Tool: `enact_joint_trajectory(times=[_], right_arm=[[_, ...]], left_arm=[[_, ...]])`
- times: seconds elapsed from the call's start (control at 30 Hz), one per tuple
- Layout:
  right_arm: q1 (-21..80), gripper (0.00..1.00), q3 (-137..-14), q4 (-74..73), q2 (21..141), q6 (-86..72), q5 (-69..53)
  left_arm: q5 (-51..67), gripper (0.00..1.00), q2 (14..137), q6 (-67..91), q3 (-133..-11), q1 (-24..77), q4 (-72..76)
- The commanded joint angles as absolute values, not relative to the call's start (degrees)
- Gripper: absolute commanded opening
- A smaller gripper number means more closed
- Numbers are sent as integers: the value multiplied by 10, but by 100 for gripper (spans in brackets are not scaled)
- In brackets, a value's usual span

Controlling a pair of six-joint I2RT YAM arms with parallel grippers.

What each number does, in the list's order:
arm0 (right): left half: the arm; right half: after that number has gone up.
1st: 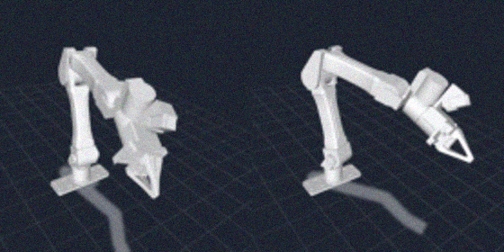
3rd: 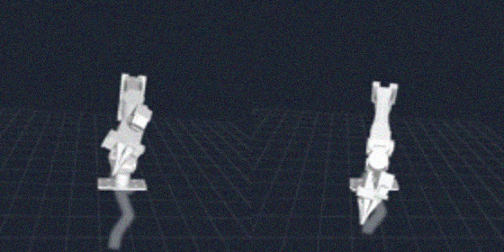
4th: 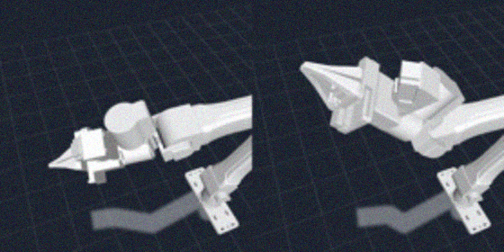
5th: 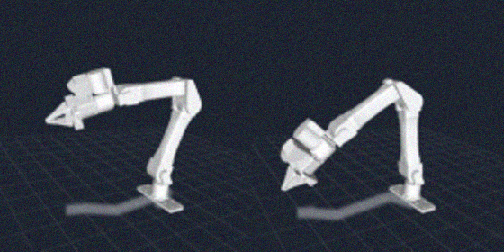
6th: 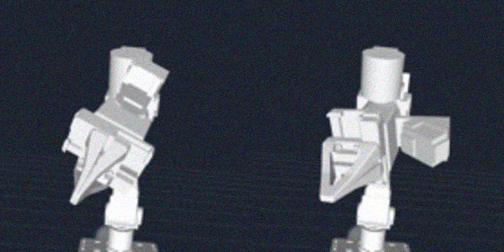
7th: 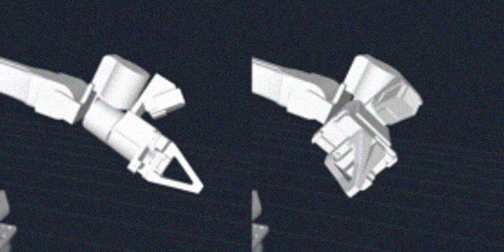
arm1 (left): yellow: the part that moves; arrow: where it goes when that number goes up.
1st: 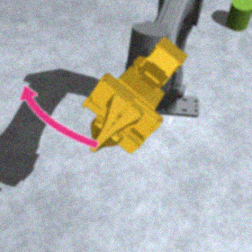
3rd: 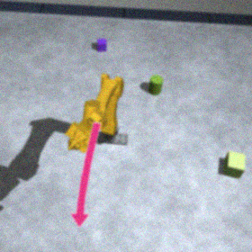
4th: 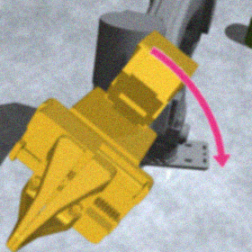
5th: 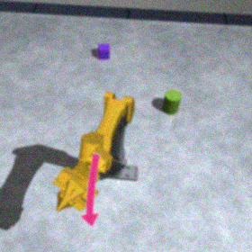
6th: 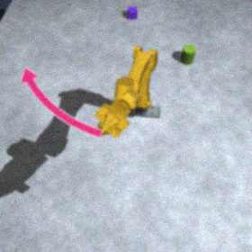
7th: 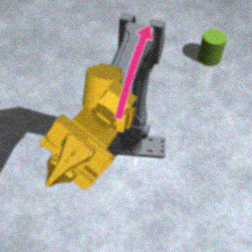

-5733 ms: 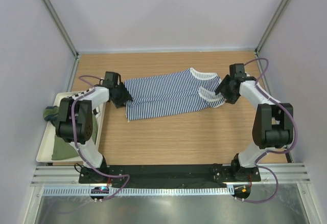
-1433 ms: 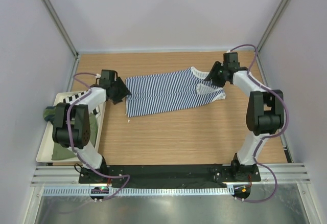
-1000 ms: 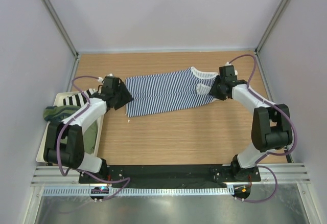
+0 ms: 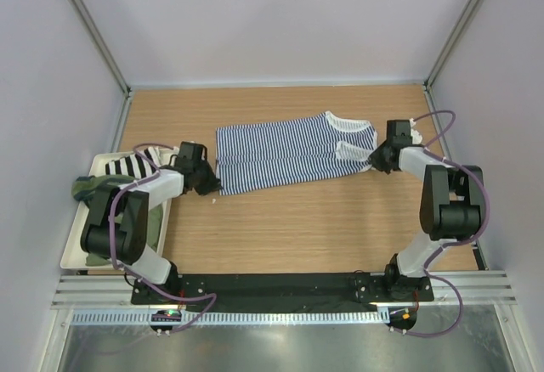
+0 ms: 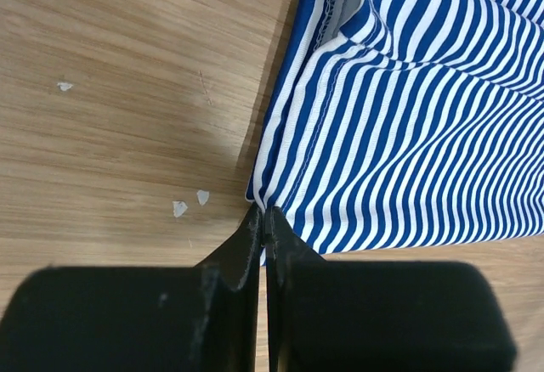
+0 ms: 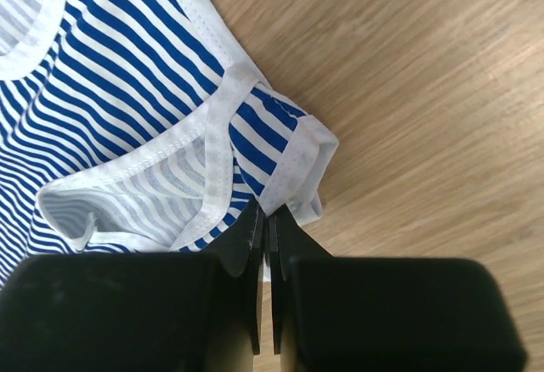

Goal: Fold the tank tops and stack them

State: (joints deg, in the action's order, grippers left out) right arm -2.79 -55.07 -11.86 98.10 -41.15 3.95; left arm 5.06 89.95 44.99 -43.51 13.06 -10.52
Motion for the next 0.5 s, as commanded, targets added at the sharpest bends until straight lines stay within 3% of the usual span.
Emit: enact_joint_trajectory(times=[0.0, 0.23, 0.33, 0.37, 0.43, 0.47], right_arm=[[-31, 6, -517, -93, 924, -443, 77], [-29, 4, -453, -155, 834, -442, 78], [-29, 8, -421, -190, 771, -432, 83], [-29, 11, -410, -193, 754, -429, 89], [-29, 32, -379, -217, 720, -433, 101], [-29, 44, -370, -224, 690, -432, 101]], left_arm=[[59, 0, 883, 446, -406, 130, -115], [88, 0, 785, 460, -340, 149, -128], [76, 3, 736, 474, -316, 186, -153], [70, 9, 724, 478, -304, 193, -165], [66, 21, 687, 491, -294, 200, -175], [63, 38, 673, 493, -287, 200, -189]])
